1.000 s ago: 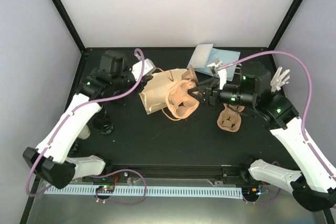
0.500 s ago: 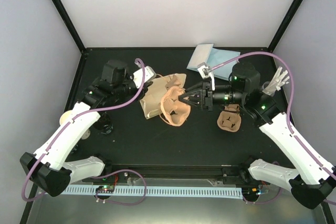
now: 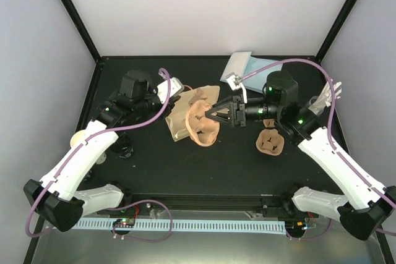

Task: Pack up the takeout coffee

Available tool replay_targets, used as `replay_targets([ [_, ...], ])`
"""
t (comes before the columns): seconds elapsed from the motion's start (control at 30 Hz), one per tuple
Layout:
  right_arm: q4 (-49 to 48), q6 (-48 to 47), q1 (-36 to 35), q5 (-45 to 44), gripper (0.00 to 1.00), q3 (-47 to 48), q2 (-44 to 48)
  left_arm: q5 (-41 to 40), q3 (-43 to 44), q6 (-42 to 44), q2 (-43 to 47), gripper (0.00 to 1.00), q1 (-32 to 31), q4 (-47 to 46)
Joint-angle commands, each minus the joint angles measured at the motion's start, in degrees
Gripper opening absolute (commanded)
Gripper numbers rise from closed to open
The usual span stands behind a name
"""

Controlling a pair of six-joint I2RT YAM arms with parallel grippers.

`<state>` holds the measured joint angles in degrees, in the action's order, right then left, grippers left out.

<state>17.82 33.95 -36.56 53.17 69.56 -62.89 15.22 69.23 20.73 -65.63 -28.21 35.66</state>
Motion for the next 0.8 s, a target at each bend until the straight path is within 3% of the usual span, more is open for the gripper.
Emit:
replay_targets([
  [0.0, -4.16, 2.10, 0.08, 2.28, 0.39, -1.62, -0.90, 0.39, 2.89, -0.86, -0.03, 0.02, -0.11, -0.97],
  [0.4, -5.77, 1.25, -0.86, 1.29, 0.39, -1.39, -4.35, 1.77, 3.53, -1.20, -0.11, 0.01, -0.11, -0.58],
  [0.77, 0.41, -4.40, -0.95, -5.69, 0.37, -0.26, -6.82, 2.07, 3.89, -1.48, 0.04, 0.01, -0.12, -0.51],
])
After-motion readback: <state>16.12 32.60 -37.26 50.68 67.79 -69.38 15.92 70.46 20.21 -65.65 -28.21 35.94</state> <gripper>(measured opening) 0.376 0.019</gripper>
